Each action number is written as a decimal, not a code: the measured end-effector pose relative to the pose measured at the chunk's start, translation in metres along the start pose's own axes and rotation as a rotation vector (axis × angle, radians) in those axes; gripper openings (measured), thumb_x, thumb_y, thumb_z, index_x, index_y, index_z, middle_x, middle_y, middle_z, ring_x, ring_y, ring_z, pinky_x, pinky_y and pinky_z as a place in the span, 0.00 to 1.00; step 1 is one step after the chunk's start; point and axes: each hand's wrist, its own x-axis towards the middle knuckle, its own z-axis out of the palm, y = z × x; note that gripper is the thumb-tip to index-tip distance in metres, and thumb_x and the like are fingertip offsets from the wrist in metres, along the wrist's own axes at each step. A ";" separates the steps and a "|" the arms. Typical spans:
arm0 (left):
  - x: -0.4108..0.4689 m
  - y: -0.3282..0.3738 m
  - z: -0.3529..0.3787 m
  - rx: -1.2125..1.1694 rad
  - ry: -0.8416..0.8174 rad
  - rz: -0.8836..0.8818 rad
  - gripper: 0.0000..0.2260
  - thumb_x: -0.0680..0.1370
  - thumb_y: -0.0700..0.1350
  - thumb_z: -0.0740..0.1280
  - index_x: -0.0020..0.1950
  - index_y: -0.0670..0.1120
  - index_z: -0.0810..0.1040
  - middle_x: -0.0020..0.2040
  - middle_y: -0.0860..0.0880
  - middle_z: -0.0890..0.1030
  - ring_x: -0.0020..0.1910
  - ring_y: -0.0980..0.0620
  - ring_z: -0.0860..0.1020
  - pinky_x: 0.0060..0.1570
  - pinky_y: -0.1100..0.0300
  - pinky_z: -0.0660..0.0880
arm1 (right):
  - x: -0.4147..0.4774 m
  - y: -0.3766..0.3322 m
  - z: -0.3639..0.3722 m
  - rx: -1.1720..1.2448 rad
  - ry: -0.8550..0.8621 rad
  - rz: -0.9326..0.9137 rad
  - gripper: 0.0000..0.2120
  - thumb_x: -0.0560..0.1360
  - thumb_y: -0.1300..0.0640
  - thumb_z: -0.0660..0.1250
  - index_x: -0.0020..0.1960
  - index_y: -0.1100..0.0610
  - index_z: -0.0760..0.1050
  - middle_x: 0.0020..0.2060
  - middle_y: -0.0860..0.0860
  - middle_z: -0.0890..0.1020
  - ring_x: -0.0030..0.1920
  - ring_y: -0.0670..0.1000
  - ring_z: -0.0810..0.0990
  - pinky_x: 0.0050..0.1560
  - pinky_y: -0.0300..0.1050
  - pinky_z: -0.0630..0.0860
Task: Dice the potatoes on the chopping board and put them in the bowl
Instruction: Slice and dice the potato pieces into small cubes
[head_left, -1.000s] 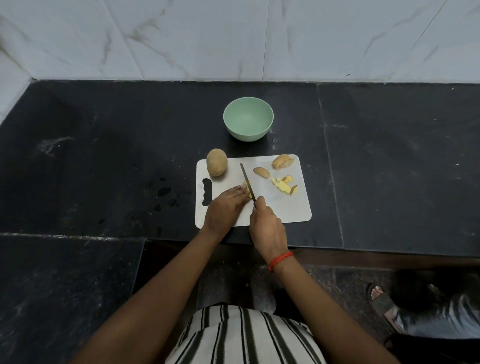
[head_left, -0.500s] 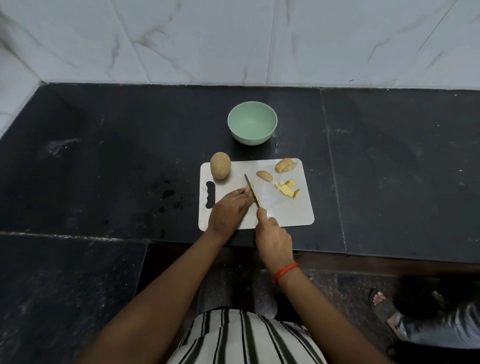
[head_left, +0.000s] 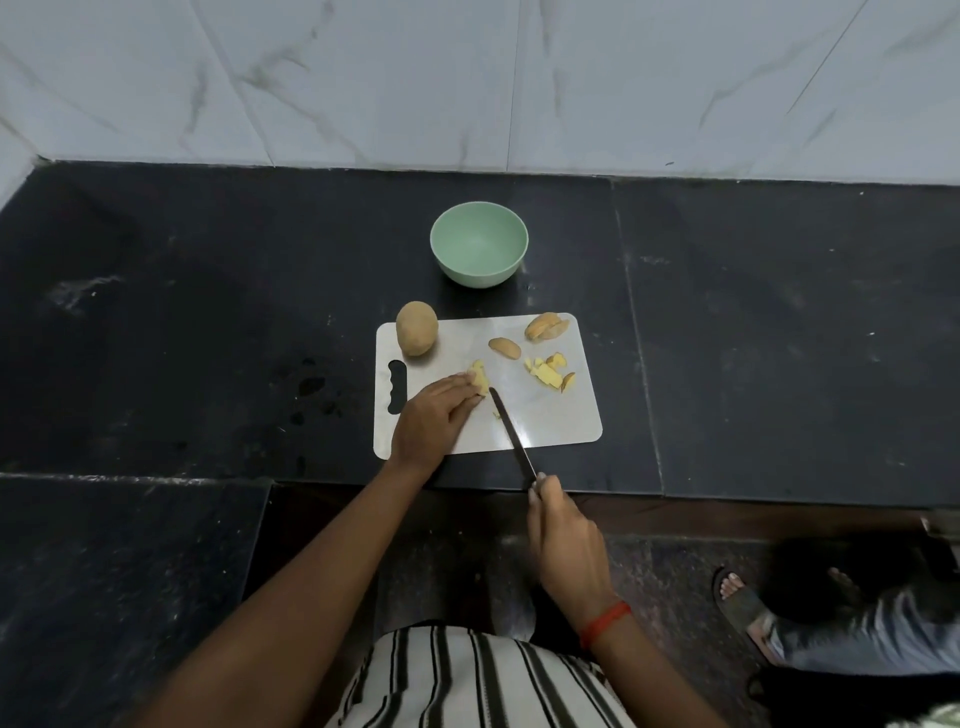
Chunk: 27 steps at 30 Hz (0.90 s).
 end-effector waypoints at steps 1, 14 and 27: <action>0.001 0.000 -0.002 -0.038 -0.006 -0.046 0.13 0.78 0.45 0.74 0.62 0.45 0.84 0.64 0.49 0.82 0.64 0.53 0.79 0.64 0.55 0.76 | 0.007 -0.002 -0.002 0.027 0.045 -0.030 0.04 0.84 0.51 0.56 0.52 0.50 0.64 0.43 0.52 0.81 0.36 0.60 0.81 0.30 0.49 0.70; 0.035 0.008 -0.007 -0.089 -0.287 -0.327 0.24 0.73 0.49 0.77 0.68 0.47 0.78 0.60 0.50 0.73 0.57 0.51 0.76 0.60 0.55 0.76 | 0.093 0.025 -0.015 0.314 0.173 -0.022 0.05 0.84 0.51 0.59 0.51 0.50 0.66 0.33 0.42 0.75 0.32 0.44 0.76 0.30 0.37 0.65; 0.034 0.011 -0.017 -0.141 -0.250 -0.331 0.15 0.77 0.42 0.73 0.64 0.48 0.83 0.55 0.55 0.78 0.45 0.58 0.79 0.51 0.63 0.78 | 0.094 0.026 -0.011 0.389 0.229 0.027 0.07 0.84 0.52 0.60 0.48 0.51 0.64 0.32 0.43 0.74 0.32 0.45 0.76 0.27 0.35 0.66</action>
